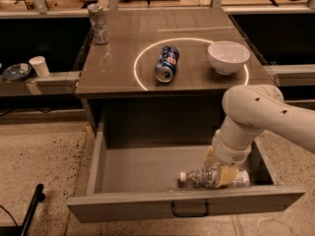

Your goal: Pick blue plastic bottle from top drawer and place on counter

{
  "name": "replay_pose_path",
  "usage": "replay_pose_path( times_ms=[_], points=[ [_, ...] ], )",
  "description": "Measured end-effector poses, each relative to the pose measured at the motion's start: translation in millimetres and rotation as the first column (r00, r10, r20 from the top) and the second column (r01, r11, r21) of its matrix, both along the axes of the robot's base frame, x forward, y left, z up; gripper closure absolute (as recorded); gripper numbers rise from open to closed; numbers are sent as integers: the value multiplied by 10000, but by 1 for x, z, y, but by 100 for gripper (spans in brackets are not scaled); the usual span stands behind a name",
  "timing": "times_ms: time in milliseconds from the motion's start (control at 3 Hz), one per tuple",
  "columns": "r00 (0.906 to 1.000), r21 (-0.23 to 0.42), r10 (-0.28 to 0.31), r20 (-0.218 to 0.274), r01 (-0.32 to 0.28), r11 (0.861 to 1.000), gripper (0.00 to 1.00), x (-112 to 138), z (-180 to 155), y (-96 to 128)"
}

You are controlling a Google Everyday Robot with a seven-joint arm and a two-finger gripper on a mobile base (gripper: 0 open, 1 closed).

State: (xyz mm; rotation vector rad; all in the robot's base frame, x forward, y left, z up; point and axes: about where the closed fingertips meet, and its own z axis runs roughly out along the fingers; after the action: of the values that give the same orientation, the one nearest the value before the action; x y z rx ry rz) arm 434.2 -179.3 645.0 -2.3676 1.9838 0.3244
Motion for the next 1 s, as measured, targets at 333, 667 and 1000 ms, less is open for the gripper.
replay_pose_path(
  times_ms=[333,667,1000],
  points=[
    [9997,83,99,-229,-97,9999,47,-1,-21,7],
    [9993,253,241,-274,-234,9994,40,-3,-37,14],
    [10000,635,57,-20,-55,9980,55,3,-34,21]
  ],
)
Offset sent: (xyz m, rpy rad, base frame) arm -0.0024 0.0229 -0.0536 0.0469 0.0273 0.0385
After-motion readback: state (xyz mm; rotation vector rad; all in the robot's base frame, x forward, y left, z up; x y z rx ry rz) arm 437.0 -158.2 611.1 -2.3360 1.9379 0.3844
